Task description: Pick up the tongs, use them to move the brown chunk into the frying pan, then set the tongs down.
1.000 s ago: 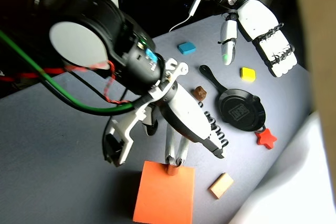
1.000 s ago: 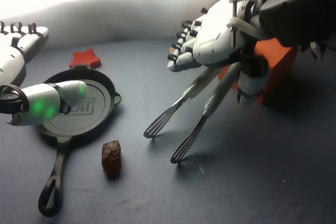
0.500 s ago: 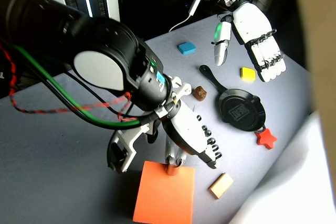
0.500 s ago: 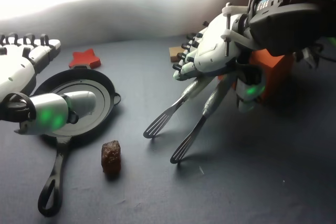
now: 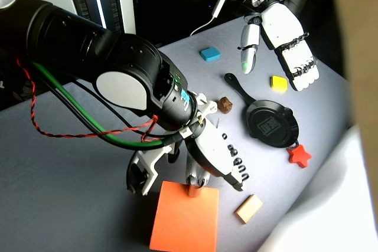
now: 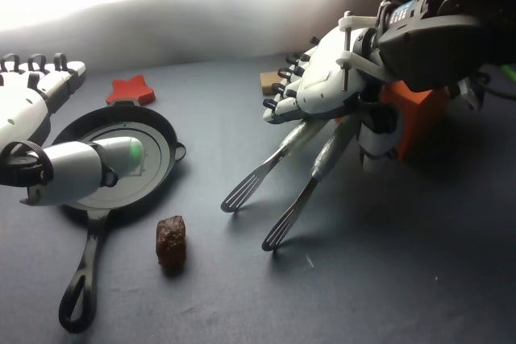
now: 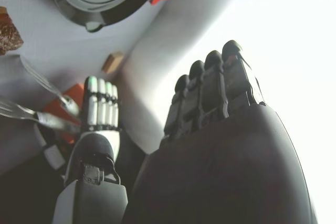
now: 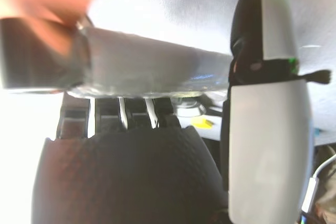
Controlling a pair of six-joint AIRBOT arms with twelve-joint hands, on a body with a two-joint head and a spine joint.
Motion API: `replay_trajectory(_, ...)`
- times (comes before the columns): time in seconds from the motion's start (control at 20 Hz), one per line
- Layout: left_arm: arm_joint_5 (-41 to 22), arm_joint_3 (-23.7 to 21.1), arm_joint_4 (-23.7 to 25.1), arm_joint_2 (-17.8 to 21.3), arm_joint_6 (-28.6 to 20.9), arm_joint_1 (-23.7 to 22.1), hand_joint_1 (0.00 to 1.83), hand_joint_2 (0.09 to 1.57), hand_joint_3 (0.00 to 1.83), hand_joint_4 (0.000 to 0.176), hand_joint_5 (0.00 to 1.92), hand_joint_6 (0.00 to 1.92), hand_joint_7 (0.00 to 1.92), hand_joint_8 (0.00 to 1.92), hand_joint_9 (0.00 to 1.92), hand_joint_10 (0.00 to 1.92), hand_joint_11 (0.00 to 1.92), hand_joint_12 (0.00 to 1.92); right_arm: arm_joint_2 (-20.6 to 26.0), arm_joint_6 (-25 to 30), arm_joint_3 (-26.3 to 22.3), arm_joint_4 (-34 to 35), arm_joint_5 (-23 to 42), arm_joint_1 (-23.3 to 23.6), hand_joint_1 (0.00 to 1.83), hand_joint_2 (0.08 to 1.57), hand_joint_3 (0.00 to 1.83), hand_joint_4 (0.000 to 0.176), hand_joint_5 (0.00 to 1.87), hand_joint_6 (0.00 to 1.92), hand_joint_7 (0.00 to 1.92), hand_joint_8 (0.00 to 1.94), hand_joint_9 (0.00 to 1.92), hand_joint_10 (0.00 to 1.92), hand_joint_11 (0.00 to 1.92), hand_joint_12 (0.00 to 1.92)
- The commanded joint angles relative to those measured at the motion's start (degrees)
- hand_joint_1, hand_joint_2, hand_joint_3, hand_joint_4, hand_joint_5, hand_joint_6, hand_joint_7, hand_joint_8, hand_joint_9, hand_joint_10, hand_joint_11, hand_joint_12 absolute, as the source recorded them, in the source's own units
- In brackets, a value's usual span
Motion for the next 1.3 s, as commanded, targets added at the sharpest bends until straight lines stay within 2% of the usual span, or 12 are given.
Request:
replay_trajectory(0.0, -4.8, -0.1, 2.3, 0.7, 0.4, -0.8, 0.0, 1.19, 0.0, 0.0, 0.01, 0.0, 0.04, 0.0, 0.02, 0.01, 0.0, 0.0, 0.4, -0.6, 0.1, -0.6, 3.9, -0.3, 1.02, 0.92, 0.01, 0.0, 0.0, 0.0, 0.0, 0.0, 0.0, 0.0, 0.0, 0.0)
replay_trajectory(0.2, -5.1, -1.3, -1.4, 0.3, 4.1, -1.9, 0.0, 1.18, 0.0, 0.0, 0.0, 0.0, 0.04, 0.0, 0.01, 0.0, 0.0, 0.0, 0.3, -0.9, 0.3, -0.6, 4.5, -0.5, 0.99, 0.92, 0.01, 0.0, 0.0, 0.0, 0.0, 0.0, 0.0, 0.0, 0.0, 0.0)
replay_trajectory(0.4, -6.3, -2.6, -2.6, 0.3, 7.7, -2.1, 0.0, 1.18, 0.0, 0.0, 0.0, 0.0, 0.04, 0.0, 0.01, 0.0, 0.0, 0.0, 0.2, -0.6, 0.3, -0.6, 4.5, -0.5, 1.09, 0.91, 0.01, 0.0, 0.04, 0.01, 0.05, 0.02, 0.05, 0.02, 0.03, 0.01)
replay_trajectory(0.45, -6.6, -2.6, -2.7, 0.3, 8.0, -2.1, 0.0, 1.18, 0.0, 0.0, 0.0, 0.0, 0.04, 0.0, 0.01, 0.0, 0.0, 0.0, 0.2, -0.6, 0.3, -0.6, 4.4, -0.6, 1.08, 0.92, 0.01, 0.0, 0.07, 0.01, 0.08, 0.01, 0.09, 0.0, 0.0, 0.19)
replay_trajectory(0.55, -7.0, -2.5, -2.7, 0.4, 8.1, -2.1, 0.0, 1.18, 0.0, 0.0, 0.02, 0.01, 0.05, 0.01, 0.02, 0.0, 0.0, 0.0, 0.2, -0.6, 0.3, -0.6, 4.4, -0.6, 1.09, 0.94, 0.01, 0.0, 0.25, 0.05, 0.29, 0.03, 0.24, 0.04, 0.0, 0.75)
replay_trajectory(0.6, -7.0, -2.4, -2.7, 0.4, 8.2, -2.2, 0.0, 1.18, 0.0, 0.0, 0.01, 0.0, 0.05, 0.0, 0.01, 0.0, 0.0, 0.0, 0.2, -0.6, 0.3, -0.6, 4.3, -0.5, 1.08, 0.95, 0.01, 0.0, 0.3, 0.04, 0.36, 0.02, 0.3, 0.04, 0.0, 0.88)
replay_trajectory(0.65, -7.0, -2.4, -2.7, 0.4, 8.4, -2.2, 0.0, 1.18, 0.0, 0.0, 0.01, 0.0, 0.05, 0.0, 0.01, 0.0, 0.0, 0.0, 0.2, -0.5, 0.3, -0.6, 4.3, -0.5, 1.08, 0.95, 0.01, 0.0, 0.3, 0.04, 0.36, 0.02, 0.3, 0.04, 0.0, 0.88)
replay_trajectory(0.8, -7.0, -2.5, -2.7, 0.4, 8.8, -2.3, 0.0, 1.18, 0.0, 0.0, 0.01, 0.0, 0.03, 0.0, 0.01, 0.0, 0.0, 0.0, 0.3, -0.3, 0.3, -0.6, 4.0, -0.4, 1.07, 1.0, 0.02, 0.0, 0.61, 0.06, 0.69, 0.02, 0.64, 0.09, 0.05, 1.37)
replay_trajectory(0.85, -7.2, -2.5, -2.7, 0.4, 8.7, -2.3, 0.0, 1.18, 0.0, 0.0, 0.01, 0.0, 0.03, 0.0, 0.01, 0.0, 0.0, 0.0, 0.4, -0.3, 0.3, -0.6, 4.0, -0.2, 1.07, 1.0, 0.02, 0.0, 0.61, 0.06, 0.69, 0.02, 0.64, 0.09, 0.05, 1.37)
replay_trajectory(0.9, -7.6, -2.5, -2.7, 0.4, 8.7, -2.4, 0.0, 1.18, 0.0, 0.0, 0.02, 0.01, 0.04, 0.0, 0.01, 0.0, 0.0, 0.0, 0.4, -0.3, 0.3, -0.5, 4.0, 0.1, 1.1, 1.02, 0.02, 0.0, 0.74, 0.08, 0.83, 0.04, 0.78, 0.11, 0.22, 1.33)
replay_trajectory(1.0, -8.7, -2.7, -2.9, 0.4, 8.4, -2.4, 0.0, 1.18, 0.0, 0.0, 0.01, 0.0, 0.05, 0.01, 0.02, 0.0, 0.0, 0.0, 0.5, -0.3, 0.3, 0.6, 4.0, 1.0, 1.08, 1.06, 0.02, 0.0, 0.84, 0.06, 0.92, 0.02, 0.87, 0.09, 0.36, 1.27)
replay_trajectory(1.25, -8.9, -2.7, -2.9, 0.4, 8.4, -2.4, 0.0, 1.18, 0.0, 0.0, 0.01, 0.0, 0.05, 0.0, 0.02, 0.0, 0.0, 0.0, 0.8, -0.1, -0.4, 1.8, 3.8, 3.3, 1.11, 1.1, 0.02, 0.0, 0.95, 0.04, 0.99, 0.01, 0.97, 0.07, 0.44, 1.35)
